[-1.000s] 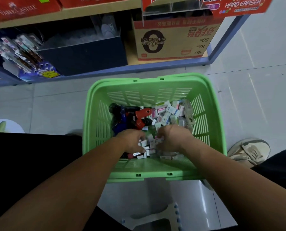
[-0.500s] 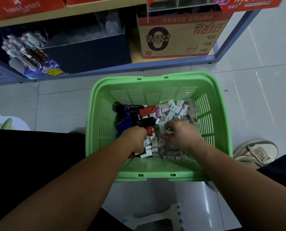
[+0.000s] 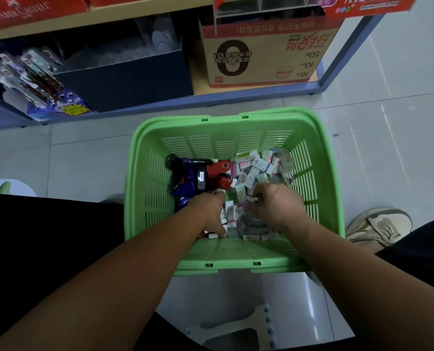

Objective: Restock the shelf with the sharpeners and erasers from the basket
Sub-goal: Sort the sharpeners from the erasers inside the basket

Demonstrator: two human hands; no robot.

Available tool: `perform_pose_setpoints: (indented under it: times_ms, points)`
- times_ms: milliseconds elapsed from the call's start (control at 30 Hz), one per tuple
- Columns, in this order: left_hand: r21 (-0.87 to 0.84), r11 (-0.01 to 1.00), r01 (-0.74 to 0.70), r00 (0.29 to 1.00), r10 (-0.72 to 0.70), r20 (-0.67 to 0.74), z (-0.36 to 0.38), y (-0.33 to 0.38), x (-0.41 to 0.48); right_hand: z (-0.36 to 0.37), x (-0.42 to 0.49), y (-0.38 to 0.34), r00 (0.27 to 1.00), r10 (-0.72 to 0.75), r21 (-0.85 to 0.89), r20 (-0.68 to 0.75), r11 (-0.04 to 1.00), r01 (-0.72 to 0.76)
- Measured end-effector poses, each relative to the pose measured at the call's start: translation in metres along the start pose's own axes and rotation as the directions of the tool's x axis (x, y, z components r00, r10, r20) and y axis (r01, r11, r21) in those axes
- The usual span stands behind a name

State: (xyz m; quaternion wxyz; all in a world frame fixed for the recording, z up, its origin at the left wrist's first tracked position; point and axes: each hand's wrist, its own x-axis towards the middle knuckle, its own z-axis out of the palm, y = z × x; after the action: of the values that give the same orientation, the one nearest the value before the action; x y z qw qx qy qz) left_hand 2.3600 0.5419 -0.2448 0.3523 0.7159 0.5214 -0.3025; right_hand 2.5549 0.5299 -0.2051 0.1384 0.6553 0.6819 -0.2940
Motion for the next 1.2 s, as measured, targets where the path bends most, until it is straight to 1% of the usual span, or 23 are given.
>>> perform_pose_setpoints:
  times_ms: [100, 200, 233, 300, 367, 433, 467, 500, 533, 567, 600, 633, 667, 700, 733, 767, 867, 900, 1000, 1100, 1133, 1200]
  points:
    - [0.002, 1.000, -0.021, 0.998, 0.021, 0.058, -0.008, 0.000, 0.005, -0.002, -0.002, 0.003, 0.999, 0.050, 0.018, 0.010, 0.999, -0.050]
    - [0.012, 1.000, -0.011, 0.990, 0.009, 0.138, -0.011, -0.002, 0.010, 0.000, -0.006, 0.007, 0.990, 0.123, 0.148, 0.066, 0.980, -0.132]
    - [0.022, 1.000, -0.009, 0.988, 0.005, 0.155, -0.011, -0.001, 0.011, 0.000, -0.008, 0.007, 0.987, 0.136, 0.160, 0.090, 0.976, -0.149]
    - [0.027, 0.999, -0.017, 0.984, 0.012, 0.176, -0.009, 0.003, 0.013, 0.005, -0.008, 0.006, 0.978, 0.161, 0.134, 0.129, 0.975, -0.178]
    - [0.012, 0.999, -0.033, 0.985, 0.030, 0.168, -0.007, 0.009, 0.015, 0.015, -0.004, 0.002, 0.964, 0.195, 0.047, 0.183, 0.977, -0.207]
    - [-0.030, 0.999, -0.037, 0.981, 0.042, 0.191, -0.004, 0.015, 0.017, 0.026, 0.000, -0.001, 0.947, 0.193, -0.047, 0.256, 0.981, -0.187]
    - [-0.065, 0.997, -0.028, 0.977, 0.041, 0.211, -0.002, 0.017, 0.018, 0.029, -0.001, -0.002, 0.937, 0.199, -0.065, 0.286, 0.980, -0.188]
    - [-0.114, 0.993, -0.012, 0.974, 0.037, 0.224, -0.002, 0.018, 0.017, 0.028, -0.003, -0.003, 0.926, 0.215, -0.022, 0.310, 0.975, -0.220]
    - [-0.169, 0.986, 0.003, 0.972, 0.037, 0.232, -0.001, 0.018, 0.018, 0.023, -0.008, -0.005, 0.906, 0.244, 0.057, 0.346, 0.958, -0.279]
    - [-0.211, 0.977, 0.019, 0.970, 0.033, 0.240, 0.000, 0.018, 0.019, 0.018, -0.012, -0.007, 0.879, 0.264, 0.175, 0.396, 0.919, -0.355]
    - [-0.251, 0.968, 0.032, 0.968, 0.032, 0.248, 0.002, 0.019, 0.019, 0.010, -0.018, -0.010, 0.859, 0.261, 0.325, 0.440, 0.846, -0.423]
    - [-0.291, 0.955, 0.056, 0.965, 0.023, 0.261, 0.002, 0.020, 0.018, 0.003, -0.023, -0.011, 0.838, 0.257, 0.468, 0.480, 0.734, -0.493]
    - [-0.334, 0.940, 0.070, 0.961, 0.026, 0.275, 0.002, 0.022, 0.018, 0.000, -0.028, -0.012, 0.832, 0.241, 0.592, 0.500, 0.607, -0.531]
    - [-0.381, 0.921, 0.081, 0.956, 0.035, 0.290, 0.003, 0.024, 0.017, -0.002, -0.031, -0.011, 0.829, 0.223, 0.667, 0.512, 0.506, -0.548]
    - [-0.436, 0.895, 0.090, 0.956, 0.045, 0.289, 0.003, 0.026, 0.016, -0.003, -0.036, -0.009, 0.828, 0.217, 0.703, 0.517, 0.445, -0.555]
    - [-0.483, 0.870, 0.101, 0.960, 0.042, 0.276, 0.004, 0.028, 0.014, -0.003, -0.035, -0.005, 0.833, 0.225, 0.727, 0.506, 0.409, -0.552]
    - [-0.547, 0.831, 0.102, 0.971, 0.037, 0.237, 0.008, 0.033, 0.012, -0.001, -0.030, -0.002, 0.838, 0.252, 0.724, 0.484, 0.424, -0.545]
    - [-0.564, 0.819, 0.106, 0.972, 0.035, 0.233, 0.007, 0.034, 0.009, 0.000, -0.029, -0.002, 0.835, 0.256, 0.732, 0.487, 0.403, -0.550]
    - [-0.679, 0.729, 0.089, 0.980, 0.056, 0.189, 0.007, 0.039, 0.010, 0.004, -0.026, 0.003, 0.850, 0.240, 0.783, 0.469, 0.332, -0.526]
    - [-0.746, 0.654, 0.127, 0.989, -0.029, 0.143, 0.003, 0.044, 0.013, 0.004, -0.026, 0.000, 0.868, 0.230, 0.840, 0.439, 0.236, -0.488]
    - [-0.765, 0.630, 0.132, 0.990, -0.047, 0.132, 0.001, 0.046, 0.011, 0.005, -0.026, -0.001, 0.874, 0.247, 0.854, 0.419, 0.219, -0.472]
    - [-0.770, 0.623, 0.141, 0.990, -0.072, 0.123, -0.009, 0.053, 0.006, 0.002, -0.026, -0.003, 0.886, 0.320, 0.885, 0.337, 0.213, -0.414]
